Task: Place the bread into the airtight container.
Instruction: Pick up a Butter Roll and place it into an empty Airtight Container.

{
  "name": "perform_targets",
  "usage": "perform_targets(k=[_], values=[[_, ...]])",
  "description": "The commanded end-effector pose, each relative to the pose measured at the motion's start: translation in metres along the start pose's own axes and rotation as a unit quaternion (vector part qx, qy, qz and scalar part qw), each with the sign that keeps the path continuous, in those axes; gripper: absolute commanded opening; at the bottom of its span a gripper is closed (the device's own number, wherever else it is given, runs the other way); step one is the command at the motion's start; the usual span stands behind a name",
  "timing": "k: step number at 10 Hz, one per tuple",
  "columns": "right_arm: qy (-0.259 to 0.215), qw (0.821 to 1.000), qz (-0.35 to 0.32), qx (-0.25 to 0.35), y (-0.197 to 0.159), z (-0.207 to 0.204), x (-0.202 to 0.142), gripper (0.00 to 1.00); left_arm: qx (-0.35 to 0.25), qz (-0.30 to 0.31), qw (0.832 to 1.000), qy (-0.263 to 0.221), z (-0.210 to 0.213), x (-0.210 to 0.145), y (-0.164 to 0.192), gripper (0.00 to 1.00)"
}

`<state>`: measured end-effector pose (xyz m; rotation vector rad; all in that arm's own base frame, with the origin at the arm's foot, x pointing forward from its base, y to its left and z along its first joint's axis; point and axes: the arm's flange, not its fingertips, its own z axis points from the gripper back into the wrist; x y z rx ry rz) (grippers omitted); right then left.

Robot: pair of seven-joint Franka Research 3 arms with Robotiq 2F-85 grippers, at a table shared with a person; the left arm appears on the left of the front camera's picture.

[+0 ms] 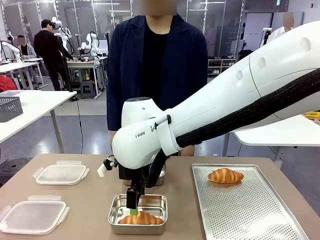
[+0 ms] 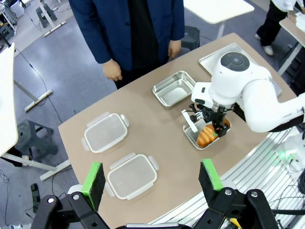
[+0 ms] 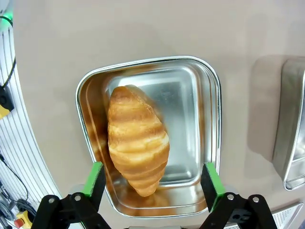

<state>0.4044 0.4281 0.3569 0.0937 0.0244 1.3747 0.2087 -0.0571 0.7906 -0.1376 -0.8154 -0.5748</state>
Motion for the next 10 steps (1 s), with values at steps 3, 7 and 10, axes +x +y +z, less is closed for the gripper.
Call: perform_targets(k=[3,7,10], values=[[0.0,1.0,0.0,0.0,0.001,0.0,0.001,1.0,0.001,-0.004,1.0,0.0,0.001,0.0,0.0,1.0],[-0.006,0.998,-0.039,-0.057,0.007,0.079,-0.067,1.0,0.001,-0.004,1.0,0.0,0.001,0.0,0.0,1.0],[-0.051,0.993,-0.097,-0.054,0.016,0.135,-0.159,1.0,0.001,-0.004,1.0,0.0,0.001,0.0,0.0,1.0]])
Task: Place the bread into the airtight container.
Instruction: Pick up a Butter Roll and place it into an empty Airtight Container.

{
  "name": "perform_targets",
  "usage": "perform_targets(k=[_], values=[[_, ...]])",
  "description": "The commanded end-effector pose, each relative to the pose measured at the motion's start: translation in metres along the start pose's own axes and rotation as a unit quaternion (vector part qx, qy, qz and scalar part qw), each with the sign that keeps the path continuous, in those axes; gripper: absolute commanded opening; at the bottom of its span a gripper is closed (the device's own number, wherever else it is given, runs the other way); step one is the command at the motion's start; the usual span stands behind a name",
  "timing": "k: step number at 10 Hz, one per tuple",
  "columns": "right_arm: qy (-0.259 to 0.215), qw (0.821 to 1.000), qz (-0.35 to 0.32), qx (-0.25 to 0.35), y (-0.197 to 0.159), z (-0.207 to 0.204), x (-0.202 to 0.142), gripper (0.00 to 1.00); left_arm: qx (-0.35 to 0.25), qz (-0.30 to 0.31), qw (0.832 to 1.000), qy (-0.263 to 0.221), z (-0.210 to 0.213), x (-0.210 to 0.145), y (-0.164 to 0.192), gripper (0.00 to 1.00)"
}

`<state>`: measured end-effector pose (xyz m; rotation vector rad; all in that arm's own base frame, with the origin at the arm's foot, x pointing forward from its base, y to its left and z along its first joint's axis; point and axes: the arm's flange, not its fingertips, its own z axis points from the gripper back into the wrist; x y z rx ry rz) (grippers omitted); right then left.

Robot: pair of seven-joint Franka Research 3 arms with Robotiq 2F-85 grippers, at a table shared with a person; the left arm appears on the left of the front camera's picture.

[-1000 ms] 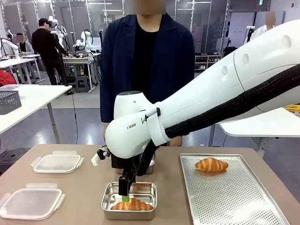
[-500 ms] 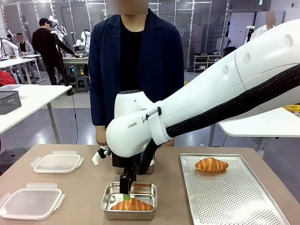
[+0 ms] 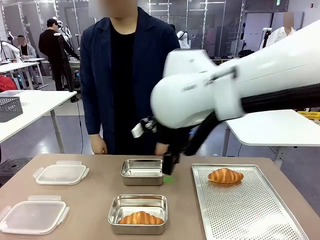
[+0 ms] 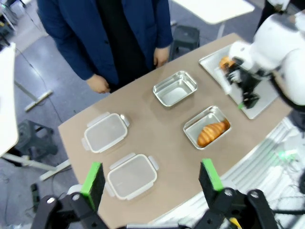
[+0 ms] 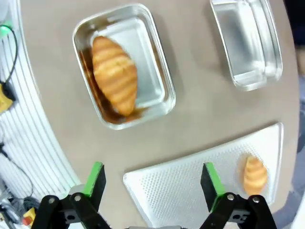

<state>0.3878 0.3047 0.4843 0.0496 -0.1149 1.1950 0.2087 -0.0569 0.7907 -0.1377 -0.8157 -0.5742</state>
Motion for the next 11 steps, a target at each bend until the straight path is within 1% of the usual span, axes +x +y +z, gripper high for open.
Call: perform_targets(k=[1,2,3,4,6,7,8,9,10,11], values=[[-0.012,1.0,-0.022,-0.005,0.002,0.027,-0.069,1.0,0.001,-0.005,1.0,0.0,0.001,0.0,0.0,1.0],[-0.015,0.999,-0.031,-0.007,-0.005,0.041,-0.096,1.0,0.001,-0.005,1.0,0.0,0.001,0.0,0.0,1.0],[-0.011,0.999,-0.029,-0.024,-0.014,0.047,-0.12,1.0,0.001,-0.005,1.0,0.0,0.001,0.0,0.0,1.0],[-0.012,0.999,-0.007,-0.047,-0.021,0.05,-0.145,1.0,0.001,-0.005,1.0,0.0,0.001,0.0,0.0,1.0],[-0.043,0.998,-0.006,-0.035,-0.042,0.045,-0.2,1.0,0.001,-0.005,1.0,0.0,0.001,0.0,0.0,1.0],[-0.058,0.998,0.005,-0.027,-0.049,0.038,-0.224,1.0,0.001,-0.005,1.0,0.0,0.001,0.0,0.0,1.0],[-0.078,0.996,0.018,-0.027,-0.056,0.028,-0.241,1.0,0.001,-0.005,1.0,0.0,0.001,0.0,0.0,1.0],[-0.095,0.995,0.034,-0.022,-0.056,0.02,-0.249,1.0,0.001,-0.005,1.0,0.0,0.001,0.0,0.0,1.0],[-0.049,0.998,-0.003,-0.027,-0.053,0.04,-0.228,1.0,0.001,-0.005,1.0,0.0,0.001,0.0,0.0,1.0],[-0.049,0.998,-0.003,-0.027,-0.053,0.04,-0.228,1.0,0.001,-0.005,1.0,0.0,0.001,0.0,0.0,1.0]])
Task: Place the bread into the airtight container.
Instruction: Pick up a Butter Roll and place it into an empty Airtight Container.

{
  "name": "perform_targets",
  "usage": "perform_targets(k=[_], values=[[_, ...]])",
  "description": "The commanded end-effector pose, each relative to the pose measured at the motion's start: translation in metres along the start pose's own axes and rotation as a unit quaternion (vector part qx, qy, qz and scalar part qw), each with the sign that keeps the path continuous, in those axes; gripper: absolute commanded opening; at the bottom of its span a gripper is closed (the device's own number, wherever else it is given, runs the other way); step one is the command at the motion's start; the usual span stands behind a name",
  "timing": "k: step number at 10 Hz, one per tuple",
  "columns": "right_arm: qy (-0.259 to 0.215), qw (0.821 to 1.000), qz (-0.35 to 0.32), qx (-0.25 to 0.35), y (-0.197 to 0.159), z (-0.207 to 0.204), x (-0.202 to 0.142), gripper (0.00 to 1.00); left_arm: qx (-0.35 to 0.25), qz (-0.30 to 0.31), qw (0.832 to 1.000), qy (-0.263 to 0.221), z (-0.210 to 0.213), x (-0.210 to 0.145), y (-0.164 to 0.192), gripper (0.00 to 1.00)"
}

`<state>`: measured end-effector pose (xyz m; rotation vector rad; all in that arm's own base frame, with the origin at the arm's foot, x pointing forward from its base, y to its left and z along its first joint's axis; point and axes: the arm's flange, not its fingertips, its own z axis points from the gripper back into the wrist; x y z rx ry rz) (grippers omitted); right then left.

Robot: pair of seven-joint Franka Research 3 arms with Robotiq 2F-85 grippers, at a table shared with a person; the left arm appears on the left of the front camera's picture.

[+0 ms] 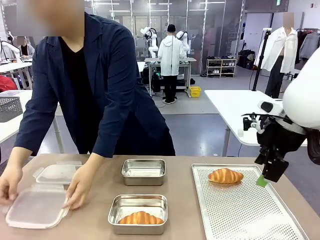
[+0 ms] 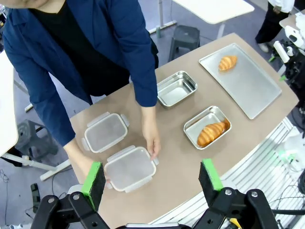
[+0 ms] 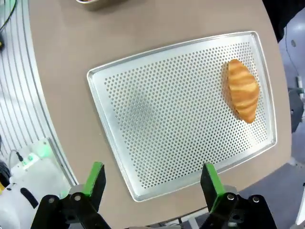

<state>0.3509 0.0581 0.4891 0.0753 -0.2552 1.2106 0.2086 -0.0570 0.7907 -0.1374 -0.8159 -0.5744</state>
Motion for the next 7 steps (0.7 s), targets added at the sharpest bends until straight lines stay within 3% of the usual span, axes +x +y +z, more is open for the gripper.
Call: perform_targets(k=[1,2,3,4,7], values=[[0.012,1.0,-0.014,-0.001,0.002,0.007,0.014,1.0,0.001,-0.004,1.0,0.0,0.001,0.0,0.0,1.0],[0.0,1.0,0.0,0.0,0.0,0.0,0.0,1.0,0.001,-0.004,1.0,0.0,0.001,0.0,0.0,1.0],[-0.005,1.0,-0.013,0.023,-0.041,-0.013,0.001,1.0,0.001,-0.004,1.0,0.0,0.001,0.0,0.0,1.0],[-0.022,0.999,0.021,-0.015,-0.068,-0.025,0.0,1.0,0.001,-0.004,1.0,0.0,0.001,0.0,0.0,1.0],[-0.119,0.986,0.114,-0.032,-0.117,-0.055,0.009,1.0,0.001,-0.004,1.0,0.0,0.001,0.0,0.0,1.0]])
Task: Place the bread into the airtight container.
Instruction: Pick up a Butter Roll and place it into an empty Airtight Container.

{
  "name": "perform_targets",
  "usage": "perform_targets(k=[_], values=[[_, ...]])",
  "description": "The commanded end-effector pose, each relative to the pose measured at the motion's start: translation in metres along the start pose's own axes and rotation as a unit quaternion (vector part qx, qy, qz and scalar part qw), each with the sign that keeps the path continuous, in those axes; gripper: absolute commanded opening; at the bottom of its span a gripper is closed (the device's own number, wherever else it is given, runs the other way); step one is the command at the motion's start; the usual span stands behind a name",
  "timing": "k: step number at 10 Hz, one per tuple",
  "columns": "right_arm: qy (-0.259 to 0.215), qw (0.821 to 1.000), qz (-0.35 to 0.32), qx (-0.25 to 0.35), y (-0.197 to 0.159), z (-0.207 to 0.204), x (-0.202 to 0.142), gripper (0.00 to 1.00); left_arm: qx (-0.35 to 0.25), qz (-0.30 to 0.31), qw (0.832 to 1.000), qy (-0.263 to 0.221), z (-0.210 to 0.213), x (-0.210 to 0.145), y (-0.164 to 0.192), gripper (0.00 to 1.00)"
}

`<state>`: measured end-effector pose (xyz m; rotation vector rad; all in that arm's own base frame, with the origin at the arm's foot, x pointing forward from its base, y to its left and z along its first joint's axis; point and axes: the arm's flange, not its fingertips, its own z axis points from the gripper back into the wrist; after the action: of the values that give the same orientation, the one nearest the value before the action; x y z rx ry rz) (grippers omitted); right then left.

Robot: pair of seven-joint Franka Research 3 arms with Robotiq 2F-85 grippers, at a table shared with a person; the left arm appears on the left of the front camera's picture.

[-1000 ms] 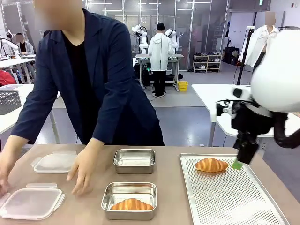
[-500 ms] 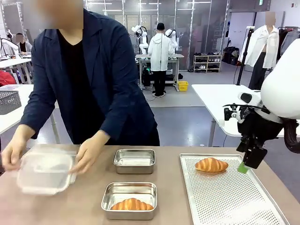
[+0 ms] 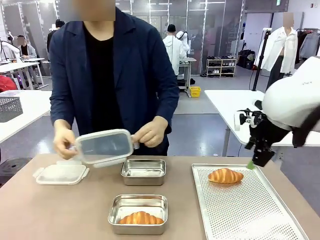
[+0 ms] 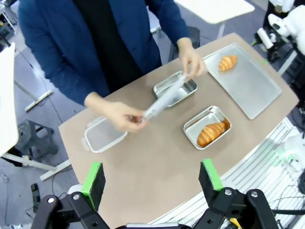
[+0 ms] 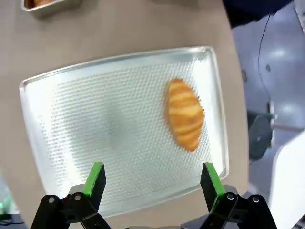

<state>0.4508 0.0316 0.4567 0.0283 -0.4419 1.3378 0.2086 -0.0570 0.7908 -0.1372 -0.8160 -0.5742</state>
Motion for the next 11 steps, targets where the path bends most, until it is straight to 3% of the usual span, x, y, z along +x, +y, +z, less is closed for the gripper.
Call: perform_targets(k=[1,3,4,6,7,8,11], values=[[-0.089,0.995,0.045,0.03,-0.026,-0.028,0.004,1.0,0.001,-0.004,1.0,0.0,0.001,0.0,0.0,1.0],[-0.15,0.986,0.03,0.064,-0.039,-0.046,0.001,1.0,0.001,-0.004,1.0,0.0,0.001,0.0,0.0,1.0],[-0.113,0.993,0.01,0.034,-0.037,-0.039,-0.011,1.0,0.001,-0.004,1.0,0.0,0.001,0.0,0.0,1.0],[-0.177,0.98,-0.082,-0.026,-0.019,0.023,-0.117,1.0,0.001,-0.004,1.0,0.0,0.001,0.0,0.0,1.0],[-0.203,0.966,-0.146,-0.06,0.005,0.047,-0.187,1.0,0.001,-0.004,1.0,0.0,0.001,0.0,0.0,1.0],[-0.224,0.952,-0.188,-0.085,0.029,0.056,-0.234,1.0,0.001,-0.004,1.0,0.0,0.001,0.0,0.0,1.0],[-0.284,0.918,-0.248,-0.124,0.087,0.043,-0.311,1.0,0.001,-0.004,1.0,0.0,0.001,0.0,0.0,1.0]])
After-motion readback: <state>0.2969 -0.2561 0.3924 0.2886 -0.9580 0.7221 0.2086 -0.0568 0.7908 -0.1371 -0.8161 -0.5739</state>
